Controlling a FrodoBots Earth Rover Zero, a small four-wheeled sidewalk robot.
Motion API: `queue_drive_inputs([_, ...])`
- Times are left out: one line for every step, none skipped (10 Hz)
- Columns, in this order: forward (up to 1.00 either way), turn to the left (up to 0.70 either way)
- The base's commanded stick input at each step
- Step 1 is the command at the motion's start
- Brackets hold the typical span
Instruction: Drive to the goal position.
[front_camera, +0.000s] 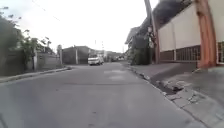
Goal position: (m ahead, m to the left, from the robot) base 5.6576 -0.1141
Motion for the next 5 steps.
queue_drive_inputs([1.00,-0.13])
queue_drive_inputs([1.00,0.01])
queue_drive_inputs([1.00,0.01])
queue_drive_inputs([1.00,0.01])
queue_drive_inputs([1.00,0.01])
